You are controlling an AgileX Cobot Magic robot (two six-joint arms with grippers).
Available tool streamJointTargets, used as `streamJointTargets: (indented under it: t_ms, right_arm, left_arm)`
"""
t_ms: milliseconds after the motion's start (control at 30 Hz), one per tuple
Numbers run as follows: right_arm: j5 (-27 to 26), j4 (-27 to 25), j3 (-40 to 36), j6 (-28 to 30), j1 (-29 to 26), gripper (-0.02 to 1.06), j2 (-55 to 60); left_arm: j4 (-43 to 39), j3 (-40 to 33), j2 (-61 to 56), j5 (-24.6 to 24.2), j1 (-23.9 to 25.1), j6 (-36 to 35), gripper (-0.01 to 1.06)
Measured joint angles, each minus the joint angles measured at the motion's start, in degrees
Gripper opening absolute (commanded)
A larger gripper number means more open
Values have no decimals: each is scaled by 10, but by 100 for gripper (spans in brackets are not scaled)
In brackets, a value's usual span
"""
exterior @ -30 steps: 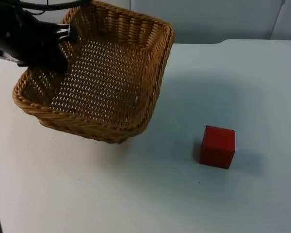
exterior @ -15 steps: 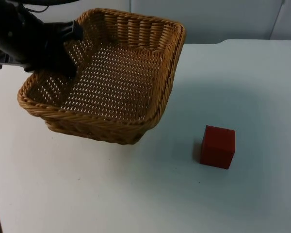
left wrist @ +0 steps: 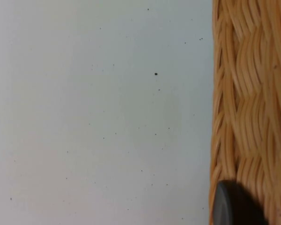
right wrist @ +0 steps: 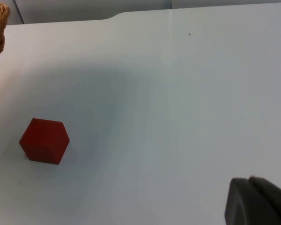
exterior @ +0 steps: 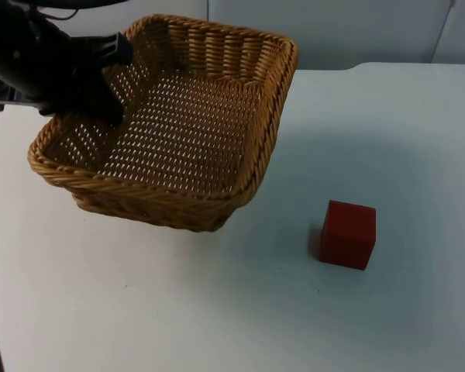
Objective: Pick up the basket with the left hand and place the cube into the basket with the right hand.
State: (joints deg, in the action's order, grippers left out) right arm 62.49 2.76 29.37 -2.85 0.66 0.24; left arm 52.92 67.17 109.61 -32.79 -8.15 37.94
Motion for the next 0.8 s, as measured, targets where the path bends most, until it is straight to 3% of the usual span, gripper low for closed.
streamJointTargets:
  t_ms: [800]
  right_arm:
    - [0,0,0,0,0,0,0]
  left_arm:
    - [0,0,0,0,0,-1,0]
